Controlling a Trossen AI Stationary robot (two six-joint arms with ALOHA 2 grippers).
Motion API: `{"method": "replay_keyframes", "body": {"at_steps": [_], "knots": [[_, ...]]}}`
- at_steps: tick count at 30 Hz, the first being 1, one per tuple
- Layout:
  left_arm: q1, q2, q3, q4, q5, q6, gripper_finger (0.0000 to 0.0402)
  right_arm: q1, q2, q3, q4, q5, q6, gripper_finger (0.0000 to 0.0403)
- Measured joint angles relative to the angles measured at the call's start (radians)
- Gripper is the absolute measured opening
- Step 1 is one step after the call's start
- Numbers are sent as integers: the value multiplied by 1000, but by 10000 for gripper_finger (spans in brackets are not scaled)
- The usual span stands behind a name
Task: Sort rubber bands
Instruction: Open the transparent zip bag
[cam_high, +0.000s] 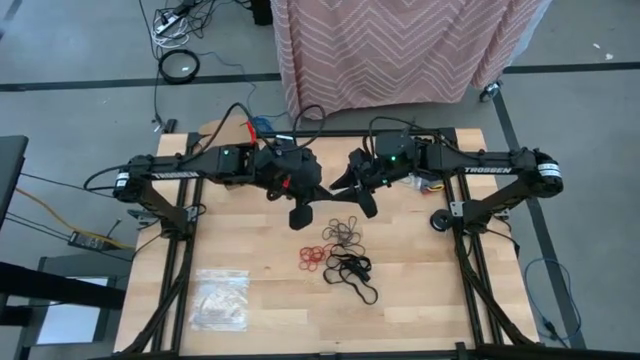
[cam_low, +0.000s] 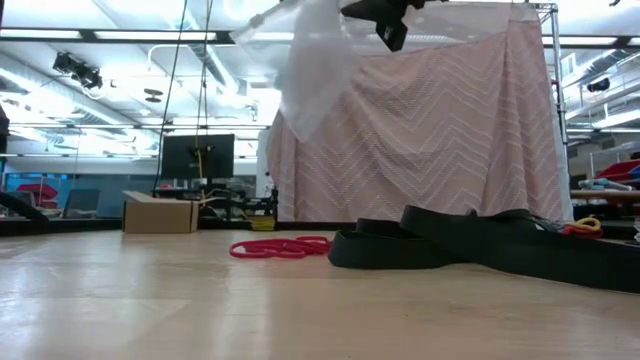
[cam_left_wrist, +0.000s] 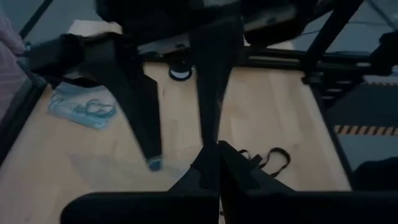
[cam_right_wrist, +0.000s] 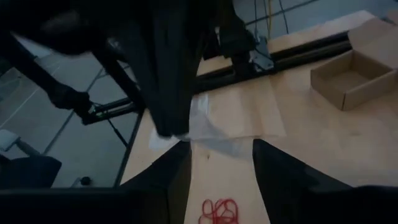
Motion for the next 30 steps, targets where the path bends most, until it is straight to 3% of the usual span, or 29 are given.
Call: {"method": "replay_keyframes", "body": {"at_steps": [8,20,23,26,30], "knots": [[-2,0,0,-61,-2,-1,0,11,-26,0,-17,-32,14,157],[1,-1,0,57,14,-1,0,37,2,0,32,-17,15,150],[2,0,0,54,20,-1,0,43,0,0,54,27,24,112],[3,-2,0,62,-5,4,3,43,-3,0,79,16,22,26],[9,-10,13,78,-36,57,19,43,-4,0,88,20,53,3]]}}
